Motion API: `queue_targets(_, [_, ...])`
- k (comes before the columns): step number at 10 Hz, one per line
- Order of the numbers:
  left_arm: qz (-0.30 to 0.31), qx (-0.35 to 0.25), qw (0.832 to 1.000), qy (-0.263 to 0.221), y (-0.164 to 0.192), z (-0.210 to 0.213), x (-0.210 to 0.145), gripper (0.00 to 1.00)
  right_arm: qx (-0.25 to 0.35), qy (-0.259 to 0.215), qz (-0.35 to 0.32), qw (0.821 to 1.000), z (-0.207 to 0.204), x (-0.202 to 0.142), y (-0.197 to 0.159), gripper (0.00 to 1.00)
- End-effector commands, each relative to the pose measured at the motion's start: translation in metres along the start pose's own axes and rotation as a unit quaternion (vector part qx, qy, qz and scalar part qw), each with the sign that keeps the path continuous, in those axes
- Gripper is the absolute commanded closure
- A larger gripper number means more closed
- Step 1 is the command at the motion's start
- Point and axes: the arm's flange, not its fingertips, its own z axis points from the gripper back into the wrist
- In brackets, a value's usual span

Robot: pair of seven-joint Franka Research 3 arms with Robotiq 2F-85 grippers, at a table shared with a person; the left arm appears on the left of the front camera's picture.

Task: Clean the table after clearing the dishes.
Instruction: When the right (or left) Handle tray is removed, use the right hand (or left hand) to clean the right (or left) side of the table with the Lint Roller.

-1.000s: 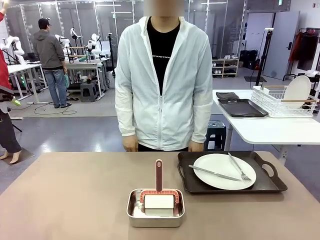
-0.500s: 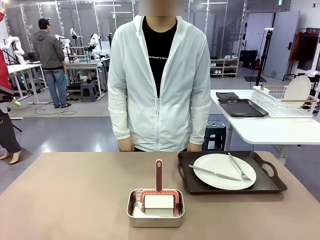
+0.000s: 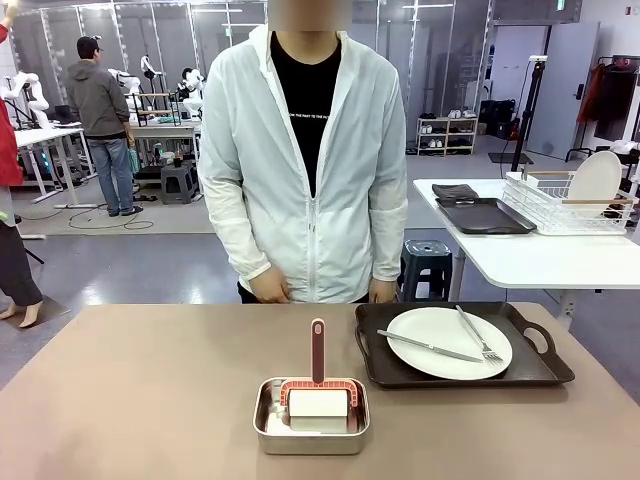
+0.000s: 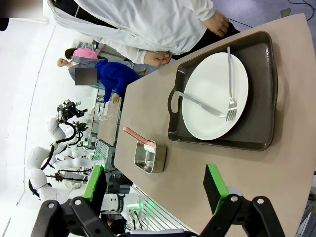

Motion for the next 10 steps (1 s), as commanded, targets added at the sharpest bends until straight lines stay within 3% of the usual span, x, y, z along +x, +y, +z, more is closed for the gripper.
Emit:
queue_targets(1, [0.023, -0.015, 1.0, 0.013, 0.003, 0.004, 0.021, 0.0, 0.003, 0.0, 0.003, 1.0, 0.001, -0.001, 0.003, 0.0])
queue_targets(3, [0.041, -0.007, 0.999, 0.033, 0.009, -0.003, 0.028, 0.0, 0.003, 0.0, 0.003, 1.0, 0.001, -0.001, 0.003, 0.0])
queue_targets(4, [0.014, 0.0, 1.0, 0.01, 0.012, -0.001, 0.015, 0.0, 0.003, 0.0, 0.003, 1.0, 0.001, -0.001, 0.003, 0.0])
queue_targets(10, [0.014, 0.0, 1.0, 0.01, 0.012, -0.001, 0.015, 0.0, 0.003, 0.0, 0.003, 1.0, 0.001, -0.001, 0.003, 0.0])
